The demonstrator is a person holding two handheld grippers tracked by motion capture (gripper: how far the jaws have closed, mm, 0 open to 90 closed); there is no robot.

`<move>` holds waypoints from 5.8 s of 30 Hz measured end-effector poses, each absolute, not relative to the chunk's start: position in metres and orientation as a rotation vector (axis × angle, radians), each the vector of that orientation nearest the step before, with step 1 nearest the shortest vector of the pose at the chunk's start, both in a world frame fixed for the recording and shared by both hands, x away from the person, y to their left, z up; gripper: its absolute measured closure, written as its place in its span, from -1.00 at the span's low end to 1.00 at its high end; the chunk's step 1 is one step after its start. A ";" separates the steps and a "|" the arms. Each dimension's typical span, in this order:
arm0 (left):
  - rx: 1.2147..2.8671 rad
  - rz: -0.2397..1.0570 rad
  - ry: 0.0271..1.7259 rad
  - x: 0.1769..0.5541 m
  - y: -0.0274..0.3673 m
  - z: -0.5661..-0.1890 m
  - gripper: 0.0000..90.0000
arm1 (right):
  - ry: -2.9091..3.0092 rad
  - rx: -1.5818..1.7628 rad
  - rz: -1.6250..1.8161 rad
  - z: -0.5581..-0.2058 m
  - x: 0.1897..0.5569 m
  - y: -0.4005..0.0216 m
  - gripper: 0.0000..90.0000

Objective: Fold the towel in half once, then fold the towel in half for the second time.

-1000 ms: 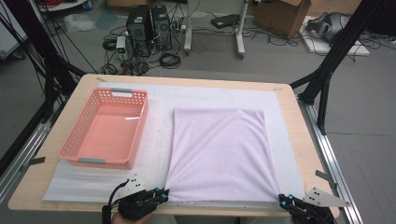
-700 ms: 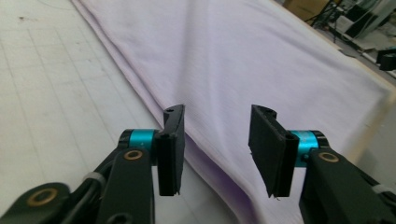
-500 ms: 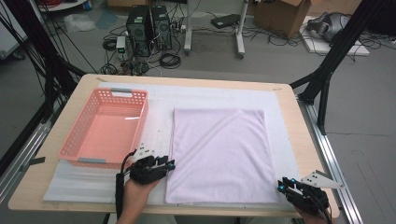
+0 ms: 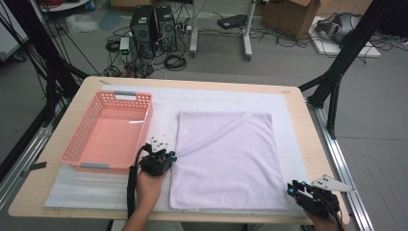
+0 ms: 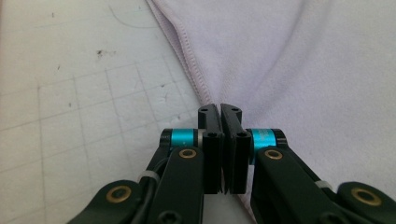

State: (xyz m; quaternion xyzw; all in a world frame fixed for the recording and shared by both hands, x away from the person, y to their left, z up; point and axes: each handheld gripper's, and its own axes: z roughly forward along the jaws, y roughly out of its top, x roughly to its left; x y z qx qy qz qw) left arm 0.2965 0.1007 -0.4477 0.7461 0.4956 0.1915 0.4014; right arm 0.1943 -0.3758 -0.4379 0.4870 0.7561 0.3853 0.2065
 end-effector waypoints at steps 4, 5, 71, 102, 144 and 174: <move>1.818 0.364 1.266 0.289 0.109 -0.450 0.36 | 2.105 1.395 1.082 -0.441 0.205 -0.371 0.40; 1.814 0.345 1.262 0.285 0.111 -0.451 0.33 | 2.114 1.407 1.092 -0.443 0.208 -0.369 0.39; 1.784 0.360 1.052 0.367 0.094 -0.419 -0.30 | 2.129 1.290 1.177 -0.417 0.311 -0.367 -0.39; 1.830 0.524 1.324 0.416 0.083 -0.452 0.11 | 2.111 1.501 1.007 -0.444 0.402 -0.356 -0.02; 1.668 0.388 1.141 0.306 0.112 -0.415 0.91 | 2.096 1.302 1.303 -0.402 0.299 -0.379 0.93; 1.765 0.276 1.075 0.301 0.102 -0.435 0.83 | 2.263 1.372 1.078 -0.422 0.321 -0.355 0.82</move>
